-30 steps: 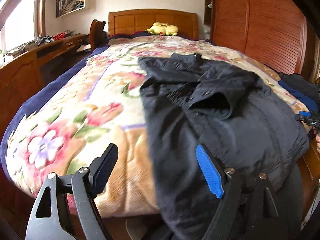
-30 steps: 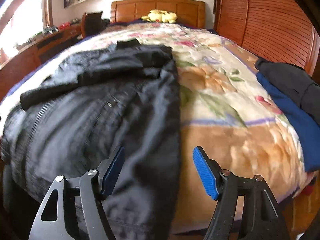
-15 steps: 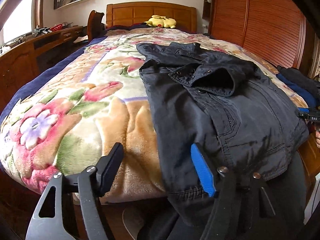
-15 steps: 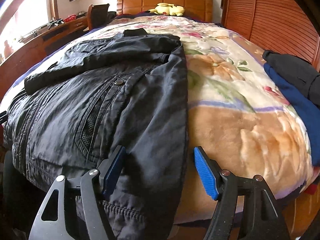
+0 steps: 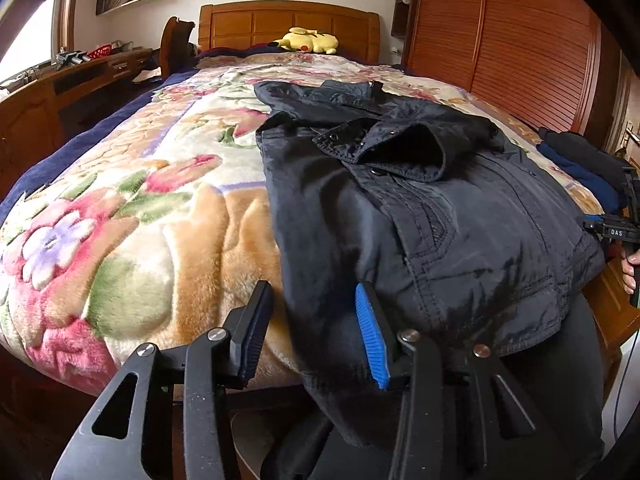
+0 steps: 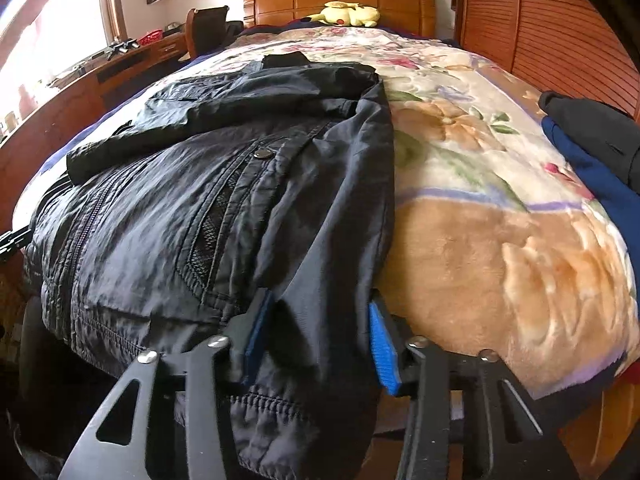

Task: Fold large clothes
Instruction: 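Grasp the jacket hem with the left tool while the right tool grasps it too, then lift the hem with both tools and fold it toward the collar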

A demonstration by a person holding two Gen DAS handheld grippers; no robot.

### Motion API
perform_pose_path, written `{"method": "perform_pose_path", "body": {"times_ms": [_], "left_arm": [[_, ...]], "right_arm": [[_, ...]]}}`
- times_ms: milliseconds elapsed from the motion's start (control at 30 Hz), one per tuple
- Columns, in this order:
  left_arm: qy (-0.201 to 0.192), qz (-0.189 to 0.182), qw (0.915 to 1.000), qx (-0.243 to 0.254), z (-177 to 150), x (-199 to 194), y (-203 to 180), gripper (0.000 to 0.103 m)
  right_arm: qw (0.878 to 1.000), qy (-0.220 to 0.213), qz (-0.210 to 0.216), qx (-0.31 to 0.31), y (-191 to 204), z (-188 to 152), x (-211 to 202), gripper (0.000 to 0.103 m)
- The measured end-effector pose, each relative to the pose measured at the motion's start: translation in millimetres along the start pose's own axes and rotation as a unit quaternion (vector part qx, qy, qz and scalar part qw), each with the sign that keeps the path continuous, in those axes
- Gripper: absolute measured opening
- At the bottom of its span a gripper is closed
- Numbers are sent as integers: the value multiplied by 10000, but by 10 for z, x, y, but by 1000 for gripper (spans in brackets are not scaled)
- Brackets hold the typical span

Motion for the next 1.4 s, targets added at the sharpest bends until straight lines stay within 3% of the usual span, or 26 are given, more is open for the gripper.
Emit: {"method": "perform_pose_path", "body": {"times_ms": [100, 233, 300, 733, 1200, 1400], "left_arm": [[-7, -14, 10000, 17, -11, -5, -10, 43], [-49, -62, 10000, -21, 22, -28, -24, 14], [-82, -158, 9998, -19, 68, -64, -60, 8], [-718, -188, 9968, 302, 542, -478, -334, 5], [-1572, -437, 9849, 584, 1003, -1180, -518, 4], [-1898, -352, 9783, 759, 1283, -1390, -453, 4]], "right_arm": [[10000, -2, -2, -53, 18, 9, 8, 33], [9998, -175, 14, -102, 63, 57, -52, 21], [9994, -336, 15, -89, 72, 91, -106, 17], [9909, -1327, 203, 137, 94, 385, -756, 7], [9746, -2168, 558, 72, 30, 520, -1652, 5], [9651, -2542, 630, 34, -64, 657, -1918, 5]]}}
Point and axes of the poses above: each gripper's, at about its wrist camera, not at the fingertips, and x roughly the way its jaws point, y to its left, z to its top, the point moved 9 cm from there along x, roughly the way its jaws point, and after that the axes turned 11 degrees about -z, right-handed, at the moved point
